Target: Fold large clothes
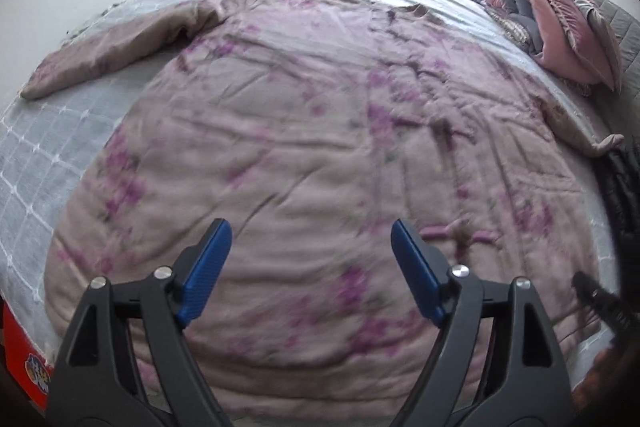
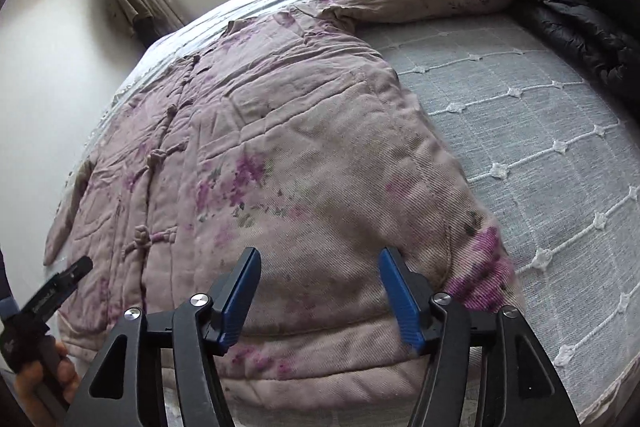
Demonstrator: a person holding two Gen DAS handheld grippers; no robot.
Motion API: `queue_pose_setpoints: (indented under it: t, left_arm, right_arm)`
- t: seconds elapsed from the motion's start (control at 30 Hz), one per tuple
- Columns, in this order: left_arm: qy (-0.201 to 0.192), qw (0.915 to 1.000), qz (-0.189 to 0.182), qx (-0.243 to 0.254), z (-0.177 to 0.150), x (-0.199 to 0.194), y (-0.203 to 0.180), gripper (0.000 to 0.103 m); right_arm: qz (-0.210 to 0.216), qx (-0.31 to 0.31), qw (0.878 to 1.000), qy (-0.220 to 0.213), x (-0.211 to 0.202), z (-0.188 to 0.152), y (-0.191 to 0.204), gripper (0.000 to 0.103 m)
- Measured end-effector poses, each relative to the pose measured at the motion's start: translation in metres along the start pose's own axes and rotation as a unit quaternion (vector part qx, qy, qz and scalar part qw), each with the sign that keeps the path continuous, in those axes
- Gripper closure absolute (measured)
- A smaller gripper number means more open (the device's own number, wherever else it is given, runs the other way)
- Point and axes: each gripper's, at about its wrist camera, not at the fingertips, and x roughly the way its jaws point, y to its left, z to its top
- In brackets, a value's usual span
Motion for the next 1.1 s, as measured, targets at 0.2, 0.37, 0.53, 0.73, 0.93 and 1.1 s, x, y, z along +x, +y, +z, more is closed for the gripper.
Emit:
queue_pose_setpoints:
  t: [0.2, 0.37, 0.53, 0.73, 0.93, 1.1]
  left_arm:
    - [-0.004, 0.9994, 0.013, 0.033, 0.033, -0.006, -0.03, 0.016]
    - [-0.009, 0.999, 0.01, 0.042, 0.063, -0.005, -0.049, 0.011]
    - [-0.021, 0.9992, -0.004, 0.035, 0.094, 0.032, -0.057, 0.006]
    - [0.053, 0.9983, 0.021, 0.011, 0.078, 0.098, -0.021, 0.006]
    - [0.037, 0.9984, 0.017, -0.039, 0.089, 0.096, 0.002, 0.006]
    - [0.04, 0.9979, 0.022, -0.046, 0.093, 0.103, 0.007, 0.006]
  right_arm:
    - [0.059, 0.078, 0.995, 0.001, 0.001, 0.02, -0.026, 0.031]
    - [0.052, 0.103, 0.993, -0.029, -0.008, 0.053, -0.049, 0.031]
    - [0.003, 0.118, 0.991, -0.066, -0.013, 0.105, -0.091, 0.028]
    - [-0.082, 0.146, 0.981, -0.098, 0.015, 0.198, -0.161, 0.028]
    - [-0.107, 0.187, 0.973, -0.086, 0.08, 0.266, -0.204, 0.028]
    - [-0.114, 0.238, 0.959, -0.1, 0.108, 0.288, -0.226, 0.028]
